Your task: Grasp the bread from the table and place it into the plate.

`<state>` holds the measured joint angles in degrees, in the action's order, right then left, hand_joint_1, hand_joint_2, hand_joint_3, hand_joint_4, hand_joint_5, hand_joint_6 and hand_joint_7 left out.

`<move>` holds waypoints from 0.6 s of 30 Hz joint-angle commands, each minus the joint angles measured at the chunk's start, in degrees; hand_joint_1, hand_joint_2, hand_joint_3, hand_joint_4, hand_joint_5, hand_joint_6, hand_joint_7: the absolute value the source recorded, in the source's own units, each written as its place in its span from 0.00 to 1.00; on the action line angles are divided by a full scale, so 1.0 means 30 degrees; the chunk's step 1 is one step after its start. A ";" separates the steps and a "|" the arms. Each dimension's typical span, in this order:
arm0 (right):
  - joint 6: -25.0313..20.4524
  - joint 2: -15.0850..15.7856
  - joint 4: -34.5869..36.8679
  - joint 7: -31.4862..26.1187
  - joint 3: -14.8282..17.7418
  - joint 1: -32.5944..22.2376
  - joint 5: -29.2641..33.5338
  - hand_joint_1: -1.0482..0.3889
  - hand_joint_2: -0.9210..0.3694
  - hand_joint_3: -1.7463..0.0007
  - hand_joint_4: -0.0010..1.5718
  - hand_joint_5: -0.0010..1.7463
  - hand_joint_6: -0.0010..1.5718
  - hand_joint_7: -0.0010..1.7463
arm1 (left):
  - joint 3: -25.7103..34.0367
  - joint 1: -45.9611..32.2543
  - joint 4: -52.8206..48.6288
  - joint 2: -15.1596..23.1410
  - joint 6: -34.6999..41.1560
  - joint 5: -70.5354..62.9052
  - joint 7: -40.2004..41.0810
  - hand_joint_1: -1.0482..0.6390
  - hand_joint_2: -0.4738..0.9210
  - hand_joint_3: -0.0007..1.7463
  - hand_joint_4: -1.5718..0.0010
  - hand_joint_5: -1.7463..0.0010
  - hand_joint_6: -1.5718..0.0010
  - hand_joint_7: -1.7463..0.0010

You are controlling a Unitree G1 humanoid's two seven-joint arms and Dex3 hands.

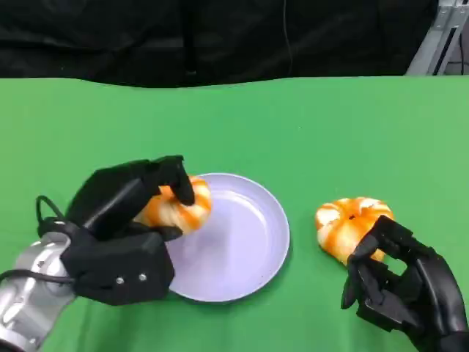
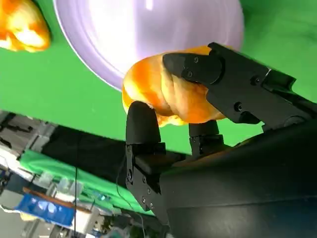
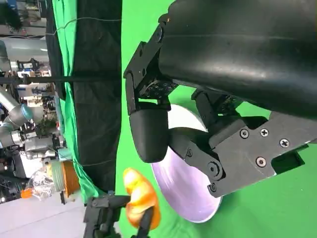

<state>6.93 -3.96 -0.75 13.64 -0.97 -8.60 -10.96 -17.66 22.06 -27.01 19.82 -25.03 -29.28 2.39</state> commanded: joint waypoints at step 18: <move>0.0454 0.0000 0.0021 -0.0290 -0.0041 -0.0063 -0.0015 0.64 0.20 0.41 0.52 1.00 0.40 0.95 | -0.1917 0.1918 -0.3311 -0.0475 -0.1554 -0.2178 -0.0486 0.14 1.00 0.27 0.89 0.98 0.72 0.99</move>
<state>7.42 -4.44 -0.76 12.74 -1.29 -8.72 -10.85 -22.88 27.97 -38.54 16.45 -30.93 -34.57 1.86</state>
